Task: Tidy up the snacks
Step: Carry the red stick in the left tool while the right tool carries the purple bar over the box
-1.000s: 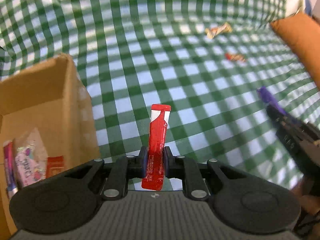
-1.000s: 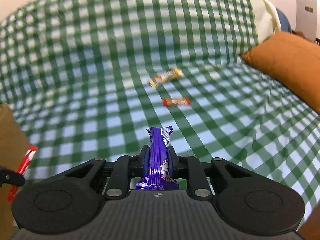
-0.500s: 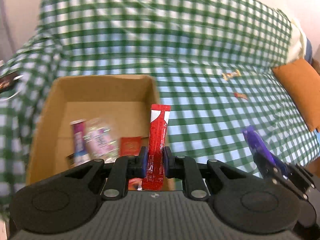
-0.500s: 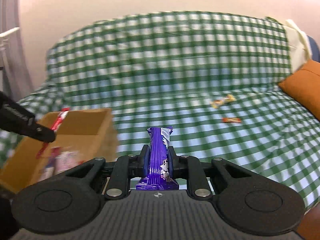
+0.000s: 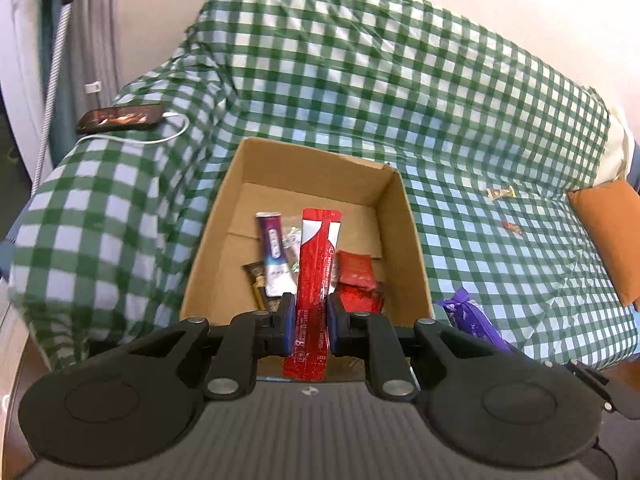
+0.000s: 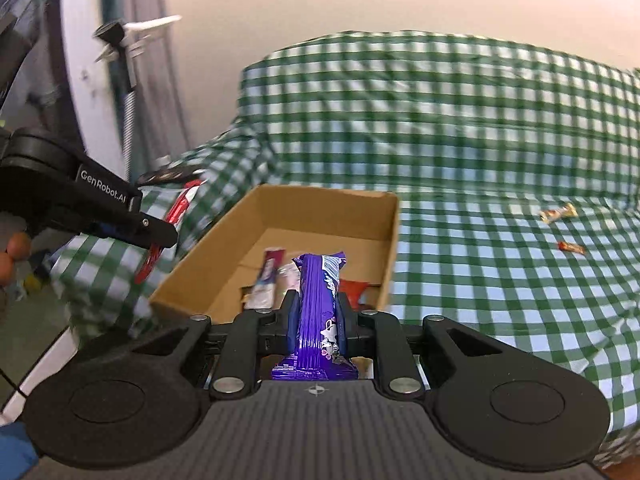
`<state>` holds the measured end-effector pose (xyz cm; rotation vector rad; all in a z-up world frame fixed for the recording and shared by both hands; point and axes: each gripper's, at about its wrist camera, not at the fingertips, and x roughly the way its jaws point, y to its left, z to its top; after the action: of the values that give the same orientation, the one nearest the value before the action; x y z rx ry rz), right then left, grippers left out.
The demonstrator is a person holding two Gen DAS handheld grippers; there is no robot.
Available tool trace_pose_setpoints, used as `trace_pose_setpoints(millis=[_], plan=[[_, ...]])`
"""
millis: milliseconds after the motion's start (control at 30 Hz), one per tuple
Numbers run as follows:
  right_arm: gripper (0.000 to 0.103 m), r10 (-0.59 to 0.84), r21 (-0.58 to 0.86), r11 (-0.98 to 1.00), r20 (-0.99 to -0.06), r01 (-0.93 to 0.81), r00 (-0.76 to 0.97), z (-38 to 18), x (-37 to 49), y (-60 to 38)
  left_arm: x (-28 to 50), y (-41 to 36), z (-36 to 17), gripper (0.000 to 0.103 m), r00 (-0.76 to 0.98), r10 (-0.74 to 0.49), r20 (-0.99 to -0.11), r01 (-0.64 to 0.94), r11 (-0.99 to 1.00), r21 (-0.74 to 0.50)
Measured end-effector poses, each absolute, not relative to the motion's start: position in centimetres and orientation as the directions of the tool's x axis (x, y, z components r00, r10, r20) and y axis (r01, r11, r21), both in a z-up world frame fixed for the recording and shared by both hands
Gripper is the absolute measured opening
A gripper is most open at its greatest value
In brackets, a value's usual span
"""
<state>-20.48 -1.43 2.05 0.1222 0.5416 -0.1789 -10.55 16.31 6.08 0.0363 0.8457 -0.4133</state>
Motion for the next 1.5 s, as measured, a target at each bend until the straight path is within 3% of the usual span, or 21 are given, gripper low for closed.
trace_pose_setpoints(millis=[733,1500], plan=[[0.020,-0.145,0.003,0.984,-0.552,0.176,0.821,1.9,-19.8,0.3,-11.0,19.2,5.0,0.018,0.584,-0.350,-0.732,0.342,0.925,-0.169],[0.020,-0.128,0.019,0.984,-0.621,0.178,0.774,0.3,-13.9,-0.4,-4.3,18.7,3.1,0.018,0.570,-0.309,-0.761,0.296,0.942,-0.160]])
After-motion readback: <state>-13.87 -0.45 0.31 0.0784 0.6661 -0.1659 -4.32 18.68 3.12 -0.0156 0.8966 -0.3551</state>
